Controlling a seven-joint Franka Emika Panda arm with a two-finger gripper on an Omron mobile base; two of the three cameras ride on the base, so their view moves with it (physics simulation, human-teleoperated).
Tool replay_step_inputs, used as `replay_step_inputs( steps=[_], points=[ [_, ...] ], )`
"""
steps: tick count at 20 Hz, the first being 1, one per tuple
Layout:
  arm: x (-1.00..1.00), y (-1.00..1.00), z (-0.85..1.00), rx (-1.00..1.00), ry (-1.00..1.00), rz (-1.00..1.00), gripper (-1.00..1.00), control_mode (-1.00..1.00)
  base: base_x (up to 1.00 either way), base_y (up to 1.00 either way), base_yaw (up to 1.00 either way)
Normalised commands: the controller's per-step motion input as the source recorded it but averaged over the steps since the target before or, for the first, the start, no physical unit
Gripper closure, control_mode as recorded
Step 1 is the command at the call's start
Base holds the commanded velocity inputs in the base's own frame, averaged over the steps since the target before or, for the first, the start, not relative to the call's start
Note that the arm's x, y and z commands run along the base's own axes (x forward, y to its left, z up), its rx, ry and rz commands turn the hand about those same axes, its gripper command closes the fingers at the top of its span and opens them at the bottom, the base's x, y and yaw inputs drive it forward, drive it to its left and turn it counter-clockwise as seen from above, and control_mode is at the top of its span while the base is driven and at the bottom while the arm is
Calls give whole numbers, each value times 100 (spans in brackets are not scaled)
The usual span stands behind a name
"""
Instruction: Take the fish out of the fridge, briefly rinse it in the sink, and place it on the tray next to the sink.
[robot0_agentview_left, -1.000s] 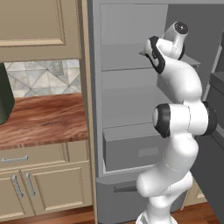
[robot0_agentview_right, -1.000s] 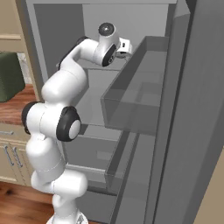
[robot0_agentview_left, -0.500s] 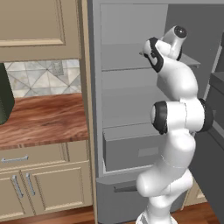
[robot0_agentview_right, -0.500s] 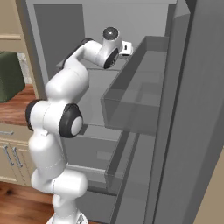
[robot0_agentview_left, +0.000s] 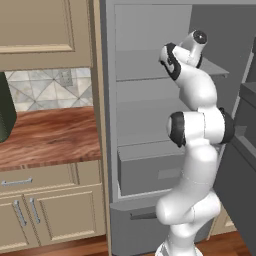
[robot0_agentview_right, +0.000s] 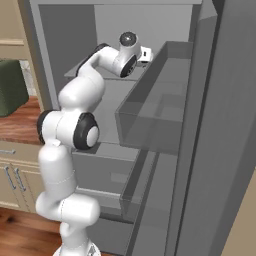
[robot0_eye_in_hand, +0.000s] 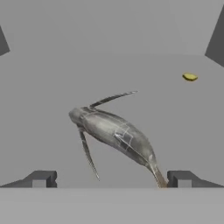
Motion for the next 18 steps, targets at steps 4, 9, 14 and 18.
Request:
replay_step_inputs(
  steps=[4, 9, 14, 18],
  points=[
    [43, 0, -12, -2, 0, 0, -100, -100, 0, 0, 0],
    [35, 0, -18, -3, 0, 0, -100, -100, 0, 0, 0],
    [30, 0, -30, -1, 0, 1, 100, -100, 0, 0, 0],
    [16, 0, -4, 0, 0, 0, 100, -100, 0, 0, 0]
  ],
)
